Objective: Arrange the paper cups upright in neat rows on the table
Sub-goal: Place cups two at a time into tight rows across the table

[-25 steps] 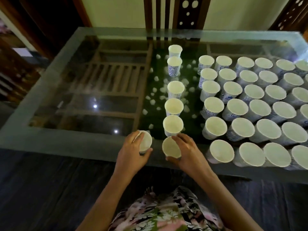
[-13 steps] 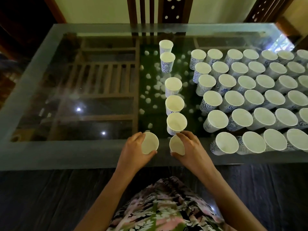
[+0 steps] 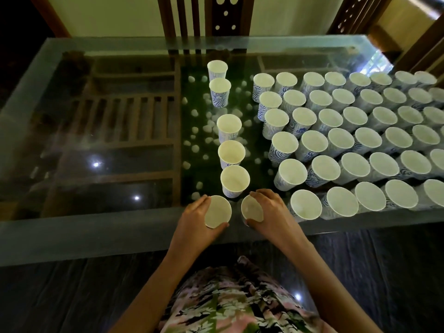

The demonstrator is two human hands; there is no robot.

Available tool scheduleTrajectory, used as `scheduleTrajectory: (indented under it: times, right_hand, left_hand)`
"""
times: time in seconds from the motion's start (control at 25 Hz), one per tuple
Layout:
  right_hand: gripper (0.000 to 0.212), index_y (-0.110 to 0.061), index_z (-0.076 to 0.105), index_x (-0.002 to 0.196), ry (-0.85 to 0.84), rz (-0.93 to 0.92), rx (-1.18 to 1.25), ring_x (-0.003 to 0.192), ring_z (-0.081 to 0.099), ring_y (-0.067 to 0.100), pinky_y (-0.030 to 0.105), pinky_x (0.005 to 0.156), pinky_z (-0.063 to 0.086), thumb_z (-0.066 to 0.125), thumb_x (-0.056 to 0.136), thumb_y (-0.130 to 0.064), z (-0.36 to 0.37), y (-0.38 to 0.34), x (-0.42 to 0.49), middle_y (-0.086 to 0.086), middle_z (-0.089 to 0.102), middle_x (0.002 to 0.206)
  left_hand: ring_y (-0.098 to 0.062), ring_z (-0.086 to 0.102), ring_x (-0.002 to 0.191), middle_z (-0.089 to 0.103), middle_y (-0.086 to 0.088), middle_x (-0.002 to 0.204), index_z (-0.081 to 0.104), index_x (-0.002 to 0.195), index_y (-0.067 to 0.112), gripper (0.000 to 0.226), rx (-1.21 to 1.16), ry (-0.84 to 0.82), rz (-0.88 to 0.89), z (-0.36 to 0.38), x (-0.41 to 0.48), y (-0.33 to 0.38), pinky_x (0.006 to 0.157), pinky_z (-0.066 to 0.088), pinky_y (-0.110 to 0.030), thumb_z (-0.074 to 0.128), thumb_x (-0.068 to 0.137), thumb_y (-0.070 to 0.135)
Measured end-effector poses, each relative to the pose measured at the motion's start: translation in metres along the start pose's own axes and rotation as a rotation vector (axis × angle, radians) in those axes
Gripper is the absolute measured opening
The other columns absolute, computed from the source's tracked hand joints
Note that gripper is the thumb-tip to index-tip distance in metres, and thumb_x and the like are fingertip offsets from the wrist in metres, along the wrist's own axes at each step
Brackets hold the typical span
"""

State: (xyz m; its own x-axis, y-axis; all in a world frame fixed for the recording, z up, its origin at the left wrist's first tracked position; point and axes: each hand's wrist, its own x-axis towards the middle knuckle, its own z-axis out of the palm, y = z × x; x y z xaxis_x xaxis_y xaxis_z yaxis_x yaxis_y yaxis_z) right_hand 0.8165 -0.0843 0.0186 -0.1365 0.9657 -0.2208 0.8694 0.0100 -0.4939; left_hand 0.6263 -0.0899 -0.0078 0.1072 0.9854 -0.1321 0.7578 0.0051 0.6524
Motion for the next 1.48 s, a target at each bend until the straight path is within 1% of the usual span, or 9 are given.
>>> scheduleTrajectory:
  times: [0.12, 0.24, 0.48, 0.64, 0.76, 0.88, 1.12, 1.32, 1.48]
  right_hand:
    - [0.072, -0.015, 0.04, 0.139, -0.013, -0.004, -0.003, 0.129, 0.035, 0.022, 0.029, 0.102, 0.033, 0.074, 0.076, -0.021, -0.008, 0.01, -0.002, 0.004, 0.038, 0.142]
    - [0.072, -0.013, 0.042, 0.138, -0.002, -0.018, -0.007, 0.127, 0.039, 0.024, 0.03, 0.101, 0.034, 0.076, 0.074, -0.02, -0.013, 0.019, -0.005, 0.006, 0.041, 0.14]
    - [0.072, -0.013, 0.044, 0.137, 0.026, -0.04, 0.003, 0.127, 0.04, 0.024, 0.031, 0.1, 0.036, 0.076, 0.073, -0.019, -0.017, 0.029, -0.008, 0.005, 0.044, 0.139]
    - [0.074, -0.014, 0.042, 0.138, 0.013, -0.071, 0.0, 0.126, 0.04, 0.024, 0.033, 0.099, 0.039, 0.076, 0.073, -0.02, -0.017, 0.03, -0.011, 0.005, 0.042, 0.14]
    - [0.075, -0.014, 0.042, 0.138, 0.021, -0.079, 0.008, 0.125, 0.042, 0.024, 0.033, 0.098, 0.039, 0.077, 0.072, -0.02, -0.017, 0.033, -0.011, 0.005, 0.044, 0.139]
    - [0.075, -0.013, 0.044, 0.137, 0.03, -0.088, -0.001, 0.123, 0.043, 0.025, 0.033, 0.097, 0.039, 0.078, 0.071, -0.02, -0.018, 0.038, -0.01, 0.006, 0.046, 0.137]
    - [0.074, -0.014, 0.042, 0.138, 0.015, -0.086, 0.014, 0.124, 0.043, 0.024, 0.032, 0.098, 0.038, 0.077, 0.073, -0.023, -0.018, 0.041, -0.01, 0.005, 0.043, 0.139]
    - [0.072, -0.011, 0.046, 0.135, 0.029, -0.076, 0.061, 0.121, 0.046, 0.026, 0.032, 0.096, 0.04, 0.079, 0.072, -0.023, -0.017, 0.044, -0.01, 0.007, 0.045, 0.137]
    - [0.073, -0.011, 0.046, 0.135, 0.034, -0.077, 0.053, 0.123, 0.045, 0.026, 0.031, 0.098, 0.039, 0.079, 0.071, -0.026, -0.018, 0.045, -0.011, 0.007, 0.044, 0.139]
  left_hand:
    - [-0.019, 0.044, 0.127, 0.048, -0.007, 0.139, 0.049, 0.132, 0.008, 0.08, -0.006, 0.003, 0.002, 0.007, 0.001, 0.01, 0.107, 0.035, -0.031, 0.08, 0.066, 0.04]
    - [-0.018, 0.042, 0.129, 0.045, -0.007, 0.141, 0.048, 0.133, 0.008, 0.079, -0.01, 0.016, 0.001, 0.012, 0.003, 0.018, 0.105, 0.03, -0.024, 0.08, 0.067, 0.038]
    - [-0.019, 0.044, 0.126, 0.047, -0.008, 0.138, 0.049, 0.131, 0.006, 0.079, -0.005, 0.073, -0.014, 0.016, 0.002, 0.026, 0.103, 0.031, -0.023, 0.081, 0.065, 0.037]
    - [-0.022, 0.055, 0.114, 0.057, -0.008, 0.127, 0.057, 0.123, 0.006, 0.079, -0.017, 0.119, -0.026, 0.017, -0.001, 0.026, 0.091, 0.042, -0.023, 0.086, 0.057, 0.036]
    - [-0.017, 0.058, 0.104, 0.061, -0.006, 0.12, 0.061, 0.118, 0.007, 0.071, -0.059, 0.165, -0.014, 0.018, -0.006, 0.032, 0.083, 0.037, -0.017, 0.087, 0.057, 0.029]
    - [-0.005, 0.051, 0.1, 0.061, -0.004, 0.119, 0.061, 0.117, 0.008, 0.068, -0.097, 0.181, 0.003, 0.021, -0.008, 0.038, 0.082, 0.036, -0.016, 0.087, 0.057, 0.027]
    - [-0.022, 0.053, 0.117, 0.055, -0.01, 0.13, 0.056, 0.124, 0.005, 0.077, -0.077, 0.138, -0.012, 0.028, -0.007, 0.04, 0.094, 0.033, -0.019, 0.086, 0.058, 0.029]
    - [-0.024, 0.054, 0.117, 0.057, -0.011, 0.127, 0.058, 0.122, 0.005, 0.078, -0.072, 0.153, -0.008, 0.027, -0.009, 0.041, 0.094, 0.033, -0.02, 0.089, 0.054, 0.027]
    - [-0.021, 0.046, 0.125, 0.05, -0.009, 0.135, 0.053, 0.127, 0.006, 0.079, -0.057, 0.152, -0.042, 0.027, -0.006, 0.041, 0.098, 0.028, -0.02, 0.083, 0.062, 0.038]
